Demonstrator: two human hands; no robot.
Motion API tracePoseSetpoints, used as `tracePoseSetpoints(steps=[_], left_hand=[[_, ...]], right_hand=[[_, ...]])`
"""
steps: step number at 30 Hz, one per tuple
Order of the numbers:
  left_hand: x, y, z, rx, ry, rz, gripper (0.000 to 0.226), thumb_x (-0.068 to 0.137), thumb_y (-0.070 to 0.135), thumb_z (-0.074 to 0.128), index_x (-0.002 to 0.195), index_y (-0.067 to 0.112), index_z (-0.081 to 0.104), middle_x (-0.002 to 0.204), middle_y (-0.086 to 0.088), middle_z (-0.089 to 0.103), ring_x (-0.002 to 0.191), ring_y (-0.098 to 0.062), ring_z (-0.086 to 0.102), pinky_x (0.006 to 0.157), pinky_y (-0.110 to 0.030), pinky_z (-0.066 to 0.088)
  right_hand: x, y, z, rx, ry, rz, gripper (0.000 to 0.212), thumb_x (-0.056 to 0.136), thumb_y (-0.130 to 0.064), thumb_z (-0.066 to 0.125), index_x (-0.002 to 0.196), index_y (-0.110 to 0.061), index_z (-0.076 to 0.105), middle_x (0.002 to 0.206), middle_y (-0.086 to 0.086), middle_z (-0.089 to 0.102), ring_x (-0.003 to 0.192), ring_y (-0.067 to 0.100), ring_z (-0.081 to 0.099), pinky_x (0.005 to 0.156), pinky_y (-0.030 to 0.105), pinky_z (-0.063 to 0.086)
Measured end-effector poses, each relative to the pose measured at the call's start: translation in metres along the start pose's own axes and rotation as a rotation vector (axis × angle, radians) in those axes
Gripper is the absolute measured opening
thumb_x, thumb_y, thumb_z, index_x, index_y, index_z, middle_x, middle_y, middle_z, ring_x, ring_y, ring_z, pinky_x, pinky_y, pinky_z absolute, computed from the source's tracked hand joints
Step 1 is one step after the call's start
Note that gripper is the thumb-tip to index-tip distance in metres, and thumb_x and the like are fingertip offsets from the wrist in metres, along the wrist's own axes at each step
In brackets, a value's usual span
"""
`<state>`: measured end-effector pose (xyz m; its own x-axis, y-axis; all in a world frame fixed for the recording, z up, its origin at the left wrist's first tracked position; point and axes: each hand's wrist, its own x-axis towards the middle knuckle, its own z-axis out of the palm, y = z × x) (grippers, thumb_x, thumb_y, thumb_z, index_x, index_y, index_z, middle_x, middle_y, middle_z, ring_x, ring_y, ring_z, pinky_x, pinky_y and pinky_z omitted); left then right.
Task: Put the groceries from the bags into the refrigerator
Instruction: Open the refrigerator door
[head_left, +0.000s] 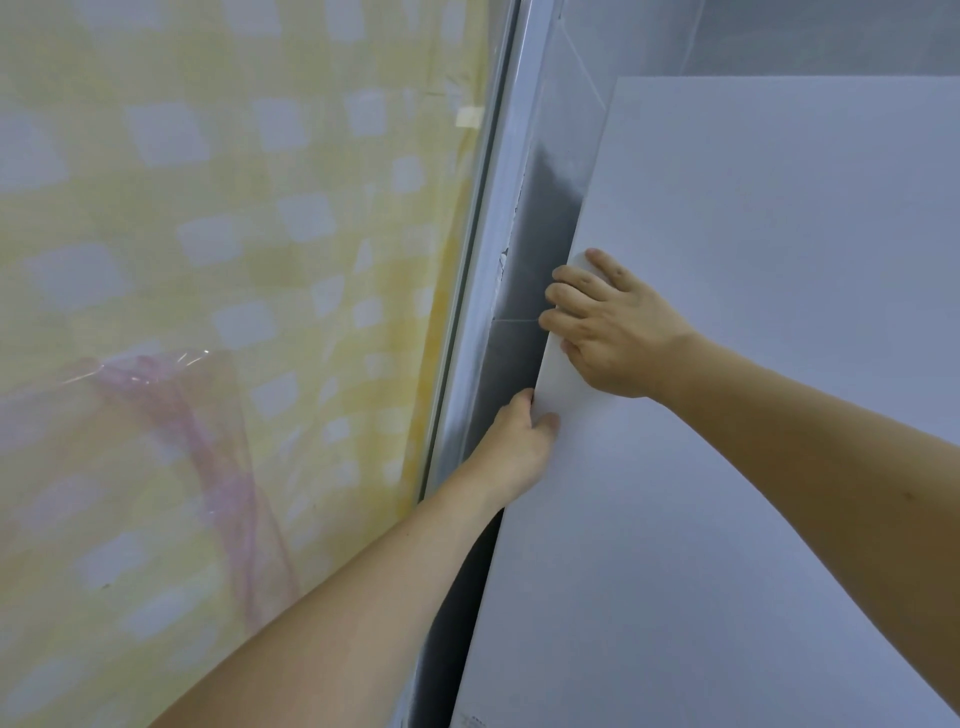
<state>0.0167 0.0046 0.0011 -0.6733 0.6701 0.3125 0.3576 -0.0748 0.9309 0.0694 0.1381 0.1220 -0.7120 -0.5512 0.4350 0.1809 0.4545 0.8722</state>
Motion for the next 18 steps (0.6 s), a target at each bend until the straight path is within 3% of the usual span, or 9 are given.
tracePoseSetpoints(steps=[2, 5, 11, 14, 18], left_hand=[[-0.001, -0.001, 0.001, 0.059, 0.075, 0.011, 0.033, 0.104, 0.036, 0.039, 0.129, 0.017, 0.050, 0.123, -0.003, 0.057, 0.099, -0.016, 0.060, 0.081, -0.033, 0.054], [-0.009, 0.002, 0.002, 0.140, 0.199, 0.023, 0.027, 0.105, 0.038, 0.039, 0.109, 0.015, 0.052, 0.106, -0.004, 0.058, 0.081, -0.012, 0.054, 0.061, -0.024, 0.039], [-0.040, 0.006, -0.012, 0.114, 0.210, 0.019, 0.028, 0.102, 0.044, 0.046, 0.113, 0.019, 0.055, 0.102, 0.005, 0.061, 0.090, -0.010, 0.058, 0.068, -0.022, 0.042], [-0.059, 0.010, -0.015, 0.120, 0.244, 0.024, 0.023, 0.101, 0.043, 0.050, 0.108, 0.022, 0.054, 0.095, 0.012, 0.058, 0.085, -0.005, 0.055, 0.068, -0.018, 0.040], [-0.090, 0.017, -0.012, 0.097, 0.300, 0.020, 0.029, 0.099, 0.046, 0.053, 0.106, 0.018, 0.058, 0.093, 0.007, 0.062, 0.084, -0.010, 0.057, 0.069, -0.022, 0.043]], right_hand=[[0.000, -0.002, -0.005, 0.032, 0.043, -0.007, 0.031, 0.091, -0.020, 0.043, 0.106, -0.012, 0.068, 0.113, 0.008, 0.061, 0.127, 0.030, 0.050, 0.116, 0.052, 0.026], [-0.004, -0.003, -0.020, 0.069, 0.064, -0.014, 0.035, 0.096, -0.023, 0.037, 0.112, -0.012, 0.066, 0.118, 0.009, 0.060, 0.132, 0.030, 0.046, 0.118, 0.051, 0.020], [-0.005, -0.017, -0.044, 0.092, 0.124, 0.018, 0.035, 0.097, -0.022, 0.038, 0.113, -0.010, 0.067, 0.121, 0.010, 0.060, 0.134, 0.031, 0.045, 0.116, 0.054, 0.024], [-0.007, -0.024, -0.061, 0.083, 0.180, 0.023, 0.032, 0.096, -0.020, 0.041, 0.110, -0.008, 0.067, 0.121, 0.011, 0.060, 0.134, 0.031, 0.045, 0.116, 0.054, 0.023], [-0.011, -0.030, -0.083, 0.097, 0.242, 0.015, 0.033, 0.098, -0.019, 0.038, 0.108, -0.007, 0.067, 0.121, 0.012, 0.061, 0.135, 0.031, 0.045, 0.116, 0.054, 0.024]])
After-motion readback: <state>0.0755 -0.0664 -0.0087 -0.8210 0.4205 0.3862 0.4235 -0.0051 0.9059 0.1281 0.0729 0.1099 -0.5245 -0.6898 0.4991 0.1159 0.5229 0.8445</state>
